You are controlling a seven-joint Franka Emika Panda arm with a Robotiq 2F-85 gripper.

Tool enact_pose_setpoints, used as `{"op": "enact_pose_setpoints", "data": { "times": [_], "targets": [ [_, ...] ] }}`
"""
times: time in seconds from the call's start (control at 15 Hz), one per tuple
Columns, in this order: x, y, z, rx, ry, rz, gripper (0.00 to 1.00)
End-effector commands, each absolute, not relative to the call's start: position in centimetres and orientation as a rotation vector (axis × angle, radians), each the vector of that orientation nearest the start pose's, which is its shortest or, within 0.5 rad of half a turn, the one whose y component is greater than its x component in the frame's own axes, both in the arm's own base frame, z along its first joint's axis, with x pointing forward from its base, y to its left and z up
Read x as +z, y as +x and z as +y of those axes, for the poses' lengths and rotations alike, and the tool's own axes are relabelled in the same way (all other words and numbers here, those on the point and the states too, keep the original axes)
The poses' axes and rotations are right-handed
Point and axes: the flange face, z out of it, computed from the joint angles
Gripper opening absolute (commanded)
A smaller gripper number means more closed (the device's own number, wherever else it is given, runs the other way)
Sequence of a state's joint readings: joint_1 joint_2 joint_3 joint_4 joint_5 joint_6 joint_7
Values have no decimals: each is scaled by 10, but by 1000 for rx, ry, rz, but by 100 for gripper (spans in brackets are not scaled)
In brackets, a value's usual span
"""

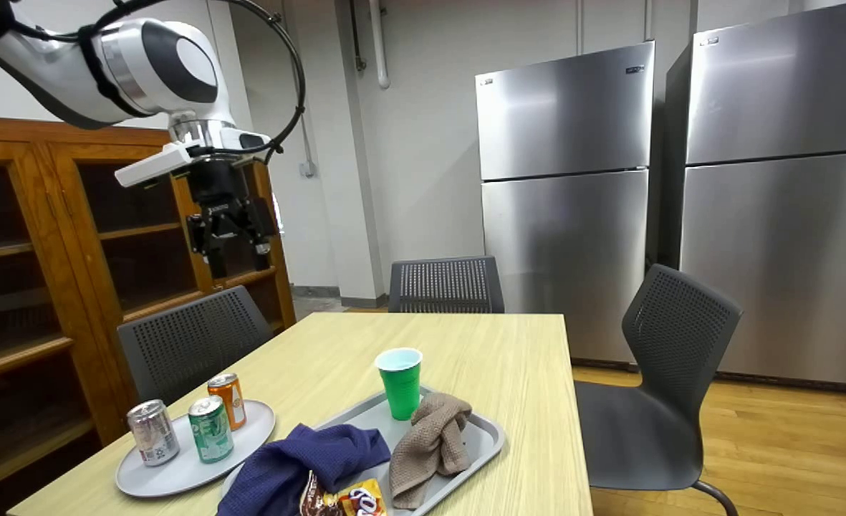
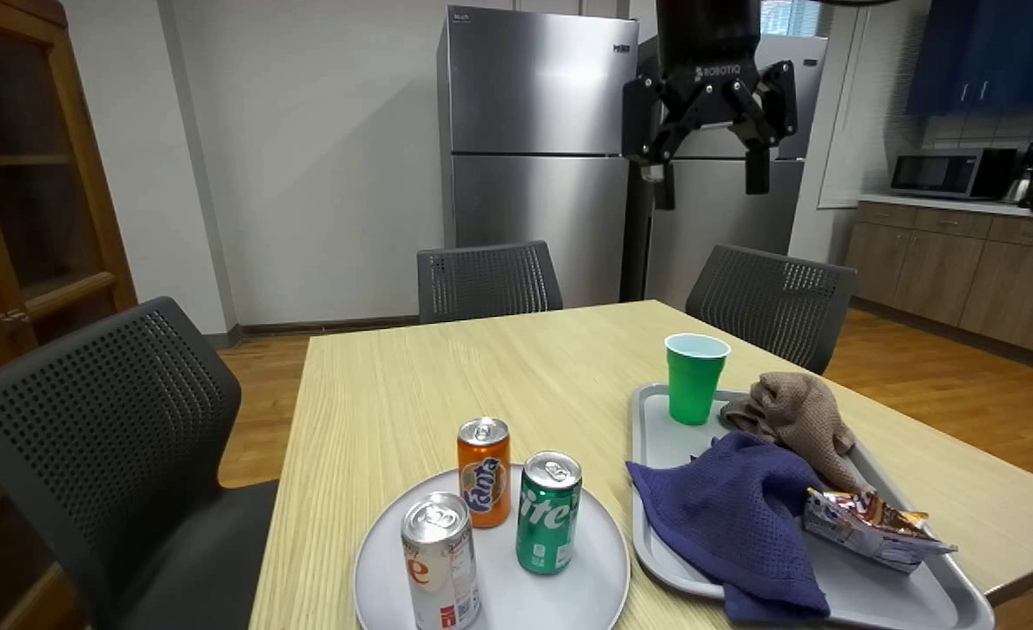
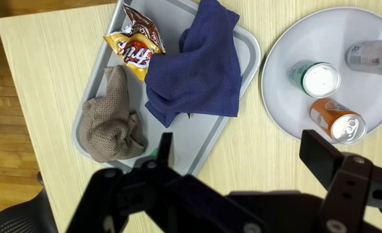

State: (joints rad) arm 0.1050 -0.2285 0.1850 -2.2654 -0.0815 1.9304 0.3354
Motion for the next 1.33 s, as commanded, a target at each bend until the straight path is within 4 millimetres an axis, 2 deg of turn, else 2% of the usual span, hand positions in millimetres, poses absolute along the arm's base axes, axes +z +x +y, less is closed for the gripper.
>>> {"op": "enact_pose_setpoints", "data": {
  "times": [0.0, 0.67, 1.27],
  "targets": [
    [429, 452, 115, 72, -3318, 191, 100],
    [378, 452, 69, 114, -3319, 644, 100],
    [337, 449, 47, 219, -3215, 828, 100]
  ]
}}
